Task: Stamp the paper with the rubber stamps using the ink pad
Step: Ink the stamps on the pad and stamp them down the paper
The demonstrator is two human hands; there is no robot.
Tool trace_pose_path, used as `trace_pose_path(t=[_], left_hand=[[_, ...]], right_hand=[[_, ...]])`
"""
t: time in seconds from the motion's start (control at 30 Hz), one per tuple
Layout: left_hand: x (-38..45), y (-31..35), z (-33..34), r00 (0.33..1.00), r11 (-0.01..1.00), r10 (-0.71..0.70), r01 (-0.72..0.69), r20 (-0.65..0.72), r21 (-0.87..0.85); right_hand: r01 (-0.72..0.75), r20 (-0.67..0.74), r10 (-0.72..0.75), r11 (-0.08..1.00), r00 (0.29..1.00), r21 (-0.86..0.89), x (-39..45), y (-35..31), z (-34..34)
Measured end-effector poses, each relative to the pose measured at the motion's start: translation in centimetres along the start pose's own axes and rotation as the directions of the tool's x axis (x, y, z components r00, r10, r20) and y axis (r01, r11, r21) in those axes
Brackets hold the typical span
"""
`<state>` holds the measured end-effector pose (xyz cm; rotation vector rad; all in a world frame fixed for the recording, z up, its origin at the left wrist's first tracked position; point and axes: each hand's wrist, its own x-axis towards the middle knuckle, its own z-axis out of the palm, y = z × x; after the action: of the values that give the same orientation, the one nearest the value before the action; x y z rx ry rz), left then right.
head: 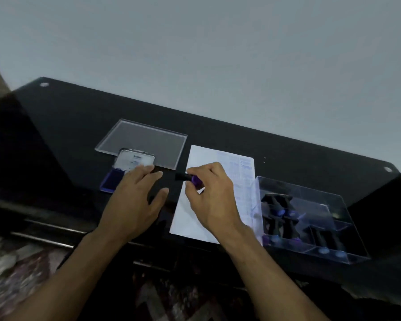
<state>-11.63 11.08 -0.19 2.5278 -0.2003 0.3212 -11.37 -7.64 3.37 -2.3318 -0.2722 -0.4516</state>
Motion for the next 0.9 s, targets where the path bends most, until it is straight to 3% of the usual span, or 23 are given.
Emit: trace_pose_path(t=[0.47,0.9], left_hand=[[-2.2,-11.0,-3.4,0.981,0.981,-0.188,0.19,-0.054,0.037],[-1.2,-14.4,-2.1,0.991,0.977,-0.135,0.133,-0.001,0.166]], right_hand=[[0.05,0.2,-0.048,0.999,0.979,-0.001,3.1,-6.3,8.1],[0.101,0.345,-0.067,0.992,0.936,-0.081,5.3,-7.1,10.0]])
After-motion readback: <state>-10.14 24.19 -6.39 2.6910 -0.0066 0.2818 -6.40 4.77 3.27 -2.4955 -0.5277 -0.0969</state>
